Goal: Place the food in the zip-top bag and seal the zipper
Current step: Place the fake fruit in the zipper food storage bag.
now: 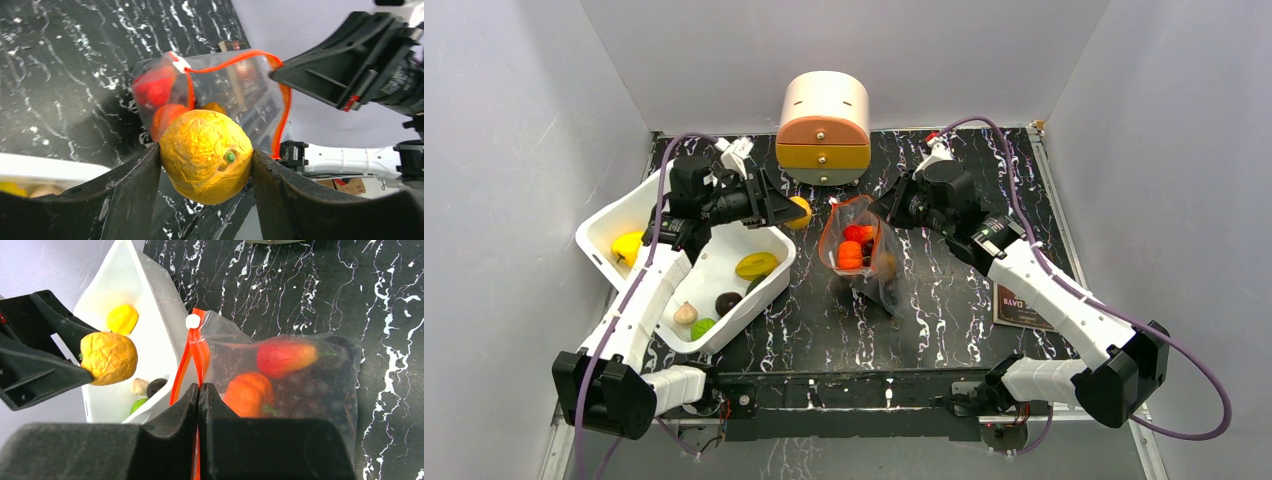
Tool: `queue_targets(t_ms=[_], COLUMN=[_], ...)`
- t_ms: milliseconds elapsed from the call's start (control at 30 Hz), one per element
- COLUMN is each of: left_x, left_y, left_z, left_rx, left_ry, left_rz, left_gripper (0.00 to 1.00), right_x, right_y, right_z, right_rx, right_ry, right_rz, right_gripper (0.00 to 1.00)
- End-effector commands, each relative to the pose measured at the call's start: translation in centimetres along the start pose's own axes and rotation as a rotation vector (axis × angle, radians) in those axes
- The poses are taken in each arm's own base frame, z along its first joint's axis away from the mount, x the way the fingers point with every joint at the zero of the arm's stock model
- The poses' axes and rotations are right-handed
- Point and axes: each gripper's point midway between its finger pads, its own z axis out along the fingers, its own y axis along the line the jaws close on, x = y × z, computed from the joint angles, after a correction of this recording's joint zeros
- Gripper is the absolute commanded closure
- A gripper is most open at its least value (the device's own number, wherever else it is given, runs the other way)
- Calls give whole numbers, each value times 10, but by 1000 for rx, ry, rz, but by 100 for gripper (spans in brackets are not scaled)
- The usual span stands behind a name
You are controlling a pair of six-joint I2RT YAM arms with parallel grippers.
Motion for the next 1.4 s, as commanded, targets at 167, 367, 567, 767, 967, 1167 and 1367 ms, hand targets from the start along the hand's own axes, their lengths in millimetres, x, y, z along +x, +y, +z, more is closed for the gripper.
queue_targets(t_ms=[167, 367, 567, 767, 967, 1167, 1367], left_x=[12, 32, 48, 49, 50, 44, 37], left_y=[-56, -65, -59, -46, -44, -44, -45], left_z=[21, 51, 75, 88, 88, 85, 80], left_rx=[198, 212, 177, 61, 19, 1, -19], left_ry=[22, 71, 109, 117, 121, 99, 78], left_rz=[15, 24, 28, 28, 60, 78, 112], left_gripper=[56, 56, 53, 42, 31, 28, 28], right_x=[-25, -29, -30, -30, -28, -28, -28], right_y=[32, 36, 43, 43, 39, 38, 36], right_z=[-3, -5, -12, -15, -16, -15, -15], right_rx=[-114, -119, -157, -166, -152, -150, -143], right_ry=[-67, -76, -77, -85, -87, -92, -95], right_rz=[15, 8, -1, -13, -21, -28, -38], right_gripper=[100, 100, 100, 100, 100, 100, 100])
